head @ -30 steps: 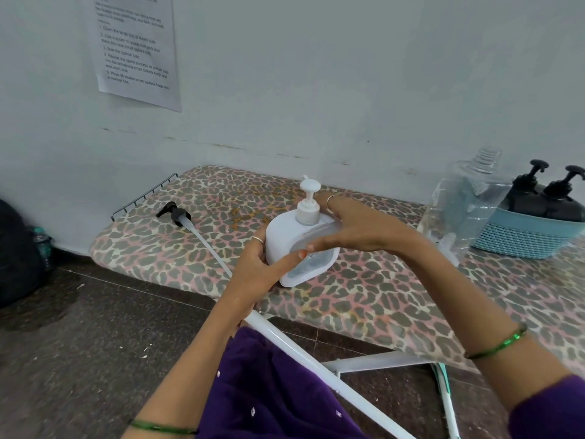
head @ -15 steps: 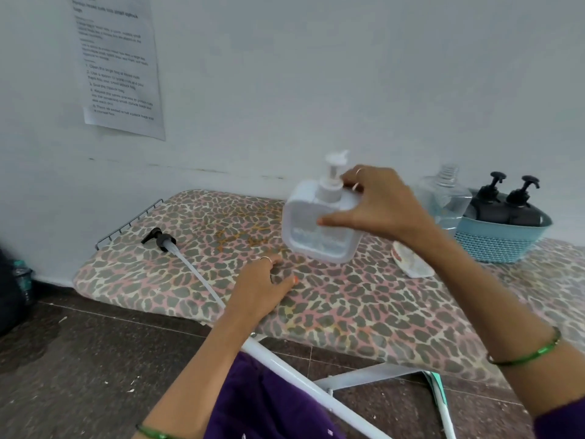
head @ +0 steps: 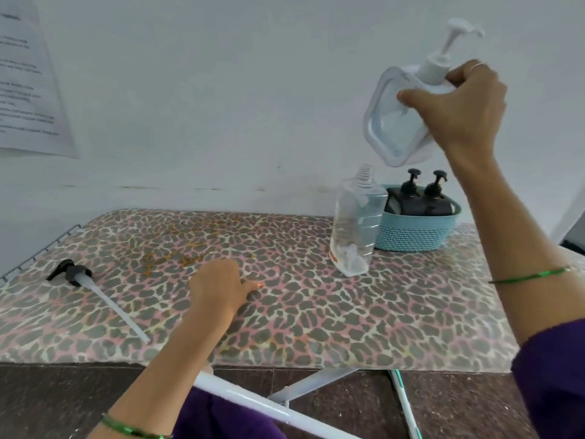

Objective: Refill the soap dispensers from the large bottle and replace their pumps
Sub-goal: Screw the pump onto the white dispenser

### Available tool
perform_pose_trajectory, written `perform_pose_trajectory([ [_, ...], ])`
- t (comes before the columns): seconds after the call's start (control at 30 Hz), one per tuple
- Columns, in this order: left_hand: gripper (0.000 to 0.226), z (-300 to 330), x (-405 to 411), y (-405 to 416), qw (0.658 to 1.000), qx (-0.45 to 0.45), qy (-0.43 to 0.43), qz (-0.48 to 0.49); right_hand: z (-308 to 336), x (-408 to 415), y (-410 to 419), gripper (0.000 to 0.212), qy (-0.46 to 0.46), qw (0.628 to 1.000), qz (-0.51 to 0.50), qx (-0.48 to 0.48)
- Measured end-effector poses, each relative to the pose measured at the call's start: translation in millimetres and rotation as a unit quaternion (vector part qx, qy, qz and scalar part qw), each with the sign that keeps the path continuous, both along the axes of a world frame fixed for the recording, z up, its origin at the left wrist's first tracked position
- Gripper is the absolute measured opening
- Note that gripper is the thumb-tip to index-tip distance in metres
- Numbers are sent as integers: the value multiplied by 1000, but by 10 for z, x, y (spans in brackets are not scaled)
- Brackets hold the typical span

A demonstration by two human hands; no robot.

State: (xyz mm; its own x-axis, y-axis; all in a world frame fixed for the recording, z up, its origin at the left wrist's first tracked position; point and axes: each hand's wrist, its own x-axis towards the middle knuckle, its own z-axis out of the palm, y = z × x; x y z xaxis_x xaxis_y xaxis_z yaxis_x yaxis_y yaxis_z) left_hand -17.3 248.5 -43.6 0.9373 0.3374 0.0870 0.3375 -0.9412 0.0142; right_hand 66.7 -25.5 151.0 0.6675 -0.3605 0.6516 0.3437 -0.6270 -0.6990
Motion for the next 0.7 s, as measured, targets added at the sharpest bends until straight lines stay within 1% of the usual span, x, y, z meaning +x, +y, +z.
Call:
perform_pose_trajectory([
  [0.07,53,16,63,-49,999,6,31,-2,-101,199,-63,56,36,999,-21,-3],
  [0.17,47,26,113,-69,998,12,65,4,-309,469,-60,54,94,995,-28,-20],
  [0.3,43,35,113,-119,998,17,66,1,-601,756,-9,50,151,987,-29,-56],
  [0.4,41,2,112,-127,998,21,60,2,-762,889,19,47,164,980,-51,-99],
  [0.7,46,-64,144,-67,999,26,40,-9,-1038,1060,91,60,196,960,-99,-172],
])
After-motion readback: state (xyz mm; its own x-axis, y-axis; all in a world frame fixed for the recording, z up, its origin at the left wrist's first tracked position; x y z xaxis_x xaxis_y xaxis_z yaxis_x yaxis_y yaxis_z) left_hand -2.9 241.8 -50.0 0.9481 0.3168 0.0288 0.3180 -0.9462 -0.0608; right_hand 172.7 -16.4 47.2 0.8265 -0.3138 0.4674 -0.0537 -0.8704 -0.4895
